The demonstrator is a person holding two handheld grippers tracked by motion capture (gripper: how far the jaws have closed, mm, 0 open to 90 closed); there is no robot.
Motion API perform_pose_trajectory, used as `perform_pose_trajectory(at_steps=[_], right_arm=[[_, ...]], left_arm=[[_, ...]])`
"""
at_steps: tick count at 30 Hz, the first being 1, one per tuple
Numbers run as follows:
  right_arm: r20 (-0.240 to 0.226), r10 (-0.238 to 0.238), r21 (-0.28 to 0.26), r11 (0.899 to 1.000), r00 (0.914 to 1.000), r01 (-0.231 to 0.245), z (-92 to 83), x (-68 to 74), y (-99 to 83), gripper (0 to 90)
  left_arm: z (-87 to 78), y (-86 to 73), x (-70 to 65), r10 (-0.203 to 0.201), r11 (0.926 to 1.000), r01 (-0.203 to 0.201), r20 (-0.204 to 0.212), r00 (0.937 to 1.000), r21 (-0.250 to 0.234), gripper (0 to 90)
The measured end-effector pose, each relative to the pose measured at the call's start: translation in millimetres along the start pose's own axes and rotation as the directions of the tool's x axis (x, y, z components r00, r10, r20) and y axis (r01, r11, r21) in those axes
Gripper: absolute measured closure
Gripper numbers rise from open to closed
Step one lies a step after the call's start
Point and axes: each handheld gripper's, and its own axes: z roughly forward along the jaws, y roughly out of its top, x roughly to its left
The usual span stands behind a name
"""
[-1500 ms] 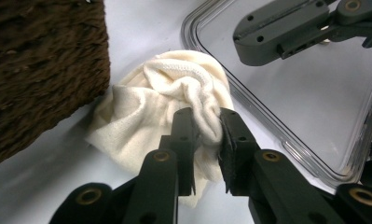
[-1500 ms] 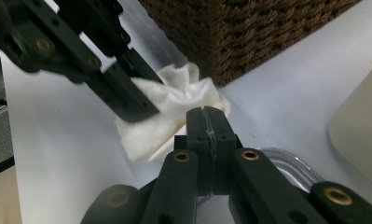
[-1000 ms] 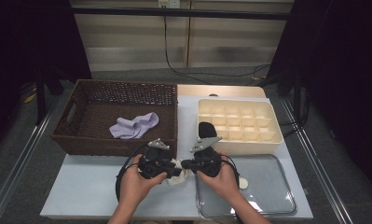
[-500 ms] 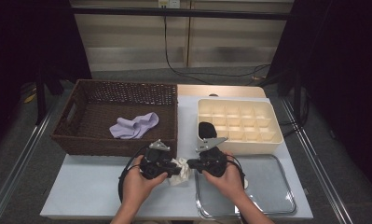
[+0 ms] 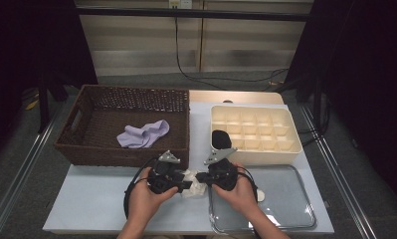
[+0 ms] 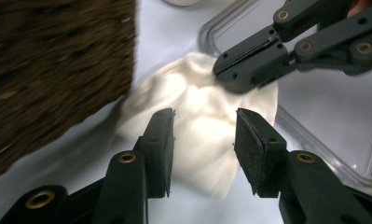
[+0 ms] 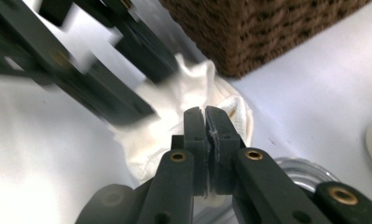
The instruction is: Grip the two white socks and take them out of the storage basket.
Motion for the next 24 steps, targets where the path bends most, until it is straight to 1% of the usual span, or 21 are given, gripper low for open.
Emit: perform_pose_trajectory(at_steps=[1,2,4,5,7,8,10,11,13,14,15,16,17,18,19,20,21,24], right_arm=[[0.002,-0.005,0.002,1.000,1.0000,0.005,0.4,-1.5,-1.1,87.7],[-0.004,0.002,0.002,1.000,1.0000,-0.002,1.1,-2.5,-2.0,87.8],[0.013,-0.002,0.019,1.000,0.9999,0.002,1.2,-4.0,-2.8,88.6],[0.012,0.006,0.015,1.000,0.9999,-0.006,2.2,-5.1,-3.5,89.1],[0.009,0.015,0.016,1.000,0.9998,-0.016,2.9,-6.2,-4.5,89.9],[0.018,0.014,0.024,1.000,0.9998,-0.014,3.0,-6.2,-4.6,90.0],[0.015,0.008,0.026,1.000,0.9999,-0.009,4.1,-5.9,-4.7,90.0],[0.020,0.006,0.028,1.000,0.9998,-0.007,4.5,-5.7,-4.7,90.0],[0.013,0.008,0.021,1.000,0.9999,-0.009,5.7,-6.4,-5.4,90.0],[0.016,0.017,0.024,1.000,0.9997,-0.017,5.4,-6.4,-5.5,90.0],[0.018,0.016,0.026,1.000,0.9997,-0.016,5.2,-6.3,-5.4,90.0],[0.012,0.009,0.020,1.000,0.9999,-0.010,5.4,-6.4,-5.5,90.0],[0.011,0.005,0.021,1.000,0.9999,-0.005,4.9,-6.2,-5.3,90.0],[0.017,0.000,0.024,1.000,0.9999,-0.001,3.6,-5.7,-4.7,89.7],[0.017,0.002,0.012,1.000,0.9998,-0.002,2.2,-4.9,-4.3,89.0],[0.020,0.001,0.006,1.000,0.9998,-0.001,0.6,-3.9,-3.8,88.4],[0.012,-0.005,-0.009,1.000,0.9999,0.005,-2.1,-2.2,-2.5,88.1],[0.004,-0.033,-0.032,0.999,0.9995,0.033,-7.9,4.5,2.8,88.1]], left_arm=[[-2.9,-2.9,3.2,-0.019,0.9998,0.019,-0.011,0.9997,0.001,56.8],[-4.1,-4.7,6.0,-0.027,0.9996,0.027,-0.013,0.9995,0.002,55.7],[-4.4,-10.1,11.9,-0.069,0.9976,0.069,-0.016,0.9975,0.005,54.8],[-3.8,-12.7,14.0,-0.092,0.9958,0.092,-0.016,0.9957,0.002,54.7],[-1.3,-15.7,16.1,-0.138,0.9904,0.138,-0.001,0.9904,-0.008,55.0],[0.5,-16.0,16.4,-0.145,0.9894,0.145,0.003,0.9894,-0.009,55.0],[2.9,-14.6,15.9,-0.163,0.9864,0.164,0.024,0.9863,-0.015,55.9],[5.0,-13.7,15.4,-0.166,0.9860,0.167,0.025,0.9858,-0.012,57.2],[8.8,-12.3,14.6,-0.176,0.9842,0.177,0.040,0.9835,-0.009,58.1],[11.3,-12.0,14.5,-0.175,0.9845,0.175,0.037,0.9838,0.008,61.7],[13.3,-11.8,14.2,-0.171,0.9852,0.170,0.026,0.9850,0.018,64.0],[15.0,-12.0,14.0,-0.170,0.9852,0.169,0.025,0.9852,0.029,68.2],[15.9,-12.0,14.5,-0.169,0.9848,0.168,0.027,0.9852,0.042,76.5],[15.8,-11.9,14.8,-0.173,0.9843,0.172,0.029,0.9845,0.042,78.8],[15.3,-11.7,14.8,-0.171,0.9845,0.170,0.027,0.9849,0.044,80.8],[14.5,-11.2,15.0,-0.170,0.9842,0.168,0.024,0.9852,0.054,82.3],[14.4,-10.7,14.5,-0.172,0.9838,0.171,0.021,0.9849,0.055,82.8],[13.1,-8.8,14.6,-0.178,0.9818,0.176,0.017,0.9839,0.071,84.3]])
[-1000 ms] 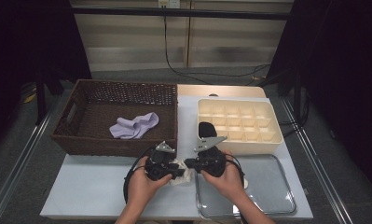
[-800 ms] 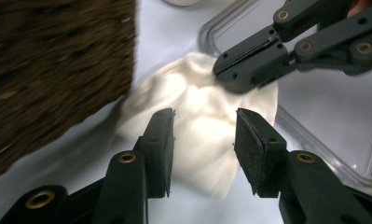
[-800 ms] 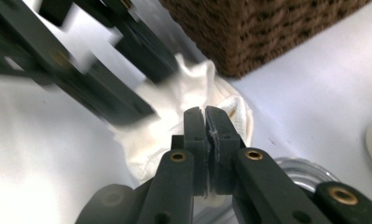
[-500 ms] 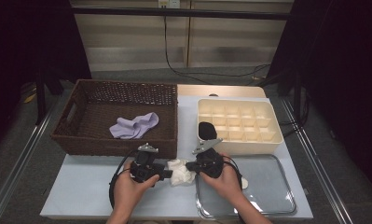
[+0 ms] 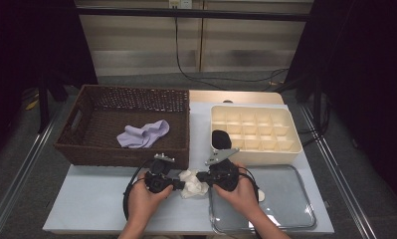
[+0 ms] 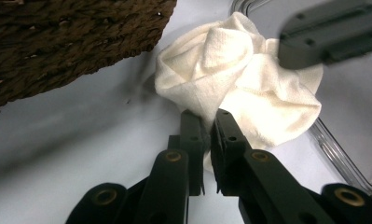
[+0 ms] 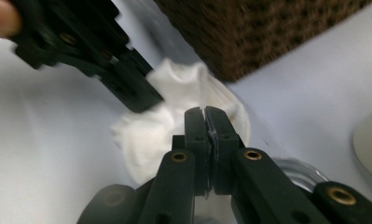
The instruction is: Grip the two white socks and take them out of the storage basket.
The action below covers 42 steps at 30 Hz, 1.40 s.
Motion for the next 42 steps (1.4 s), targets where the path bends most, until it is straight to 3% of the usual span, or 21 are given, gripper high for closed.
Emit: perform_pose_trajectory(at_steps=[4,8,10,12,14,19,22,26,30,33,37,42], right_arm=[[-0.032,-0.040,0.028,0.999,0.9987,0.041,7.6,10.0,3.4,87.6],[-0.037,-0.019,0.064,0.998,0.9991,0.021,20.1,7.3,-1.8,89.5],[-0.043,-0.007,0.055,0.998,0.9991,0.010,22.6,5.3,-2.5,90.0],[-0.037,-0.012,0.067,0.998,0.9992,0.015,22.3,5.4,-2.0,90.0],[-0.033,-0.013,0.074,0.997,0.9994,0.015,21.6,4.2,-2.3,90.0],[-0.040,0.003,0.063,0.998,0.9992,0.000,21.7,1.2,-3.6,90.0],[-0.051,0.021,0.056,0.998,0.9985,-0.018,22.3,0.0,-4.1,90.0],[-0.051,0.022,0.053,0.998,0.9984,-0.020,22.5,-1.7,-3.6,90.0],[-0.045,0.038,0.056,0.998,0.9983,-0.035,22.5,-2.0,-3.9,90.0],[-0.056,0.034,0.049,0.998,0.9979,-0.031,22.8,-3.2,-4.9,90.0],[-0.059,0.042,0.052,0.998,0.9974,-0.039,22.7,-4.6,-5.2,90.0],[-0.054,0.038,0.047,0.998,0.9979,-0.035,22.5,-5.5,-6.2,90.0]], left_arm=[[-6.3,2.3,0.0,-0.023,0.9995,0.023,0.016,0.9996,0.023,85.0],[-15.1,2.5,-3.0,-0.020,0.9997,0.020,0.033,0.9993,0.013,84.9],[-16.0,2.3,-4.1,-0.005,1.0000,0.005,0.036,0.9993,0.008,84.2],[-16.6,2.0,-3.4,-0.017,0.9996,0.018,0.054,0.9984,-0.020,79.8],[-18.5,1.6,-0.5,-0.015,0.9993,0.016,0.040,0.9991,-0.032,76.4],[-22.4,-4.9,7.8,-0.032,0.9987,0.032,0.020,0.9993,-0.039,77.3],[-23.3,-9.9,12.5,-0.026,0.9996,0.026,-0.007,0.9996,-0.012,80.4],[-15.5,-12.6,9.5,0.021,0.9993,-0.021,-0.004,0.9998,0.030,82.6],[-7.2,-8.1,2.6,0.036,0.9993,-0.036,0.022,0.9991,0.012,83.7],[-7.3,-5.4,0.2,0.026,0.9995,-0.025,0.069,0.9973,-0.017,84.4],[-9.3,-2.7,-5.9,0.034,0.9984,-0.030,0.086,0.9958,-0.048,84.5],[-10.5,-1.4,-7.2,0.013,0.9981,-0.005,0.133,0.9910,-0.061,75.5]])
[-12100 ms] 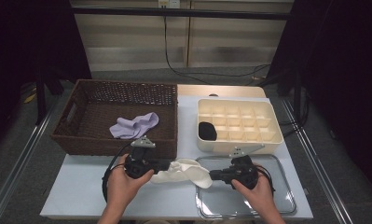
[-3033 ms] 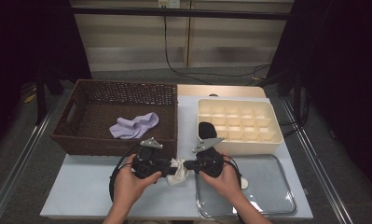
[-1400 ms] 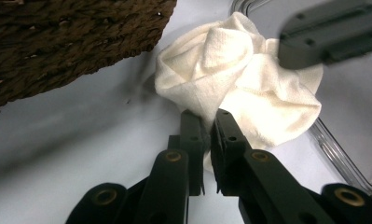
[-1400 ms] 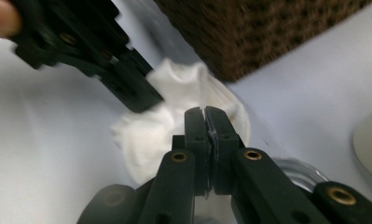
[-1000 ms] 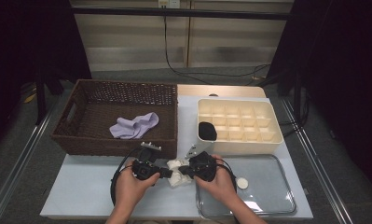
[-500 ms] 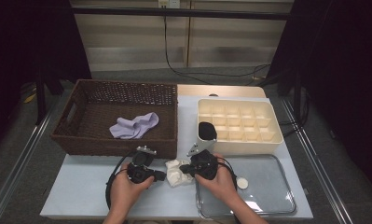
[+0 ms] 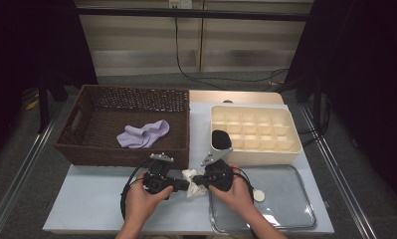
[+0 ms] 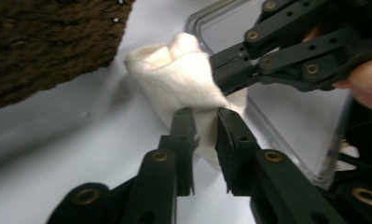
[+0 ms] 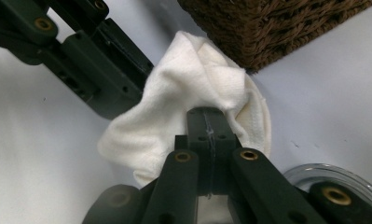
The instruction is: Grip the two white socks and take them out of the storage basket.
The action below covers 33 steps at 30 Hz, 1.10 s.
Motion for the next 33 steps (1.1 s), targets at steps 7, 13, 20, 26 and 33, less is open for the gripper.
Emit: perform_pose_trajectory(at_steps=[7,13,20,26,33], right_arm=[[-0.001,0.002,-0.002,1.000,1.0000,-0.002,0.5,0.8,-0.4,90.0],[-0.001,-0.011,-0.006,1.000,0.9999,0.011,-2.0,1.2,1.1,89.6],[0.039,0.048,-0.056,0.997,0.9981,-0.046,-25.3,-15.2,0.4,88.0],[0.027,0.059,-0.026,0.998,0.9979,-0.058,-25.3,-18.6,-7.1,88.2],[-0.018,-0.007,-0.057,0.998,0.9998,0.006,-24.5,2.9,4.6,88.4]], left_arm=[[8.9,-4.0,-4.5,0.021,0.9995,-0.020,-0.057,0.9981,0.025,64.3],[8.5,-1.4,-0.7,0.005,0.9982,-0.001,-0.073,0.9973,0.060,84.0],[-5.4,0.3,5.2,-0.011,0.9975,0.017,-0.075,0.9971,0.069,84.4],[-10.0,2.3,5.7,-0.004,0.9961,0.013,-0.093,0.9957,0.087,84.3],[-7.9,4.4,3.4,0.000,0.9945,0.011,-0.108,0.9942,0.104,84.3]])
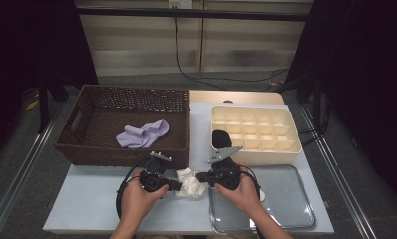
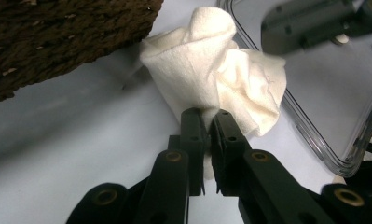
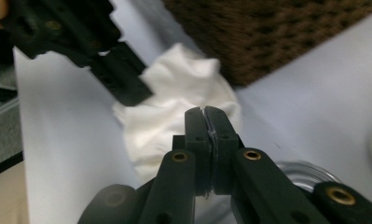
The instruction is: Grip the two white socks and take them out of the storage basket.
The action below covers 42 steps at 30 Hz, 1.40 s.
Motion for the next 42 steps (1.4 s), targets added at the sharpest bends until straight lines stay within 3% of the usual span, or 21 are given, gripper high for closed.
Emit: perform_pose_trajectory(at_steps=[3,5,7,17,21,26,27,32,37,42], right_arm=[[0.023,-0.047,0.059,0.997,0.9986,0.046,11.2,4.1,0.1,88.8],[0.018,-0.040,0.081,0.996,0.9990,0.039,18.7,3.0,-3.0,90.0],[0.015,-0.018,0.078,0.997,0.9997,0.017,23.4,2.9,-5.4,90.0],[0.014,-0.011,0.089,0.996,0.9998,0.010,26.5,2.4,-5.1,90.0],[0.001,-0.013,0.080,0.997,0.9999,0.013,26.0,0.3,-6.5,90.0],[-0.010,0.060,0.056,0.997,0.9982,-0.059,23.7,-3.3,-9.4,89.8],[-0.010,0.057,0.053,0.997,0.9983,-0.056,22.6,-4.1,-9.8,88.5],[0.042,0.063,0.037,0.997,0.9971,-0.065,7.5,-9.5,-6.3,86.5],[0.065,0.078,-0.018,0.997,0.9949,-0.077,-7.6,-12.4,4.1,82.0],[0.036,0.098,-0.044,0.994,0.9945,-0.096,-9.8,-11.5,13.3,76.9]], left_arm=[[-0.8,0.7,-0.7,-0.004,1.0000,0.004,0.006,1.0000,0.002,84.1],[-1.5,1.7,-2.0,-0.001,1.0000,0.001,0.010,0.9999,-0.003,83.9],[-2.4,3.4,-3.1,0.001,1.0000,-0.001,0.018,0.9998,-0.009,83.7],[5.9,16.0,-18.4,0.030,0.9993,-0.028,0.058,0.9979,-0.024,83.9],[11.5,19.3,-22.0,0.040,0.9988,-0.038,0.060,0.9974,-0.029,83.9],[13.2,21.0,-22.2,0.042,0.9989,-0.040,0.054,0.9977,-0.025,83.9],[13.7,21.0,-22.9,0.040,0.9989,-0.039,0.049,0.9980,-0.025,84.0],[17.0,21.2,-23.6,0.053,0.9984,-0.052,0.039,0.9978,-0.022,83.9],[21.0,21.8,-26.0,0.065,0.9976,-0.064,0.042,0.9970,-0.025,83.6],[24.1,22.4,-28.5,0.076,0.9968,-0.075,0.036,0.9964,-0.029,82.4]])
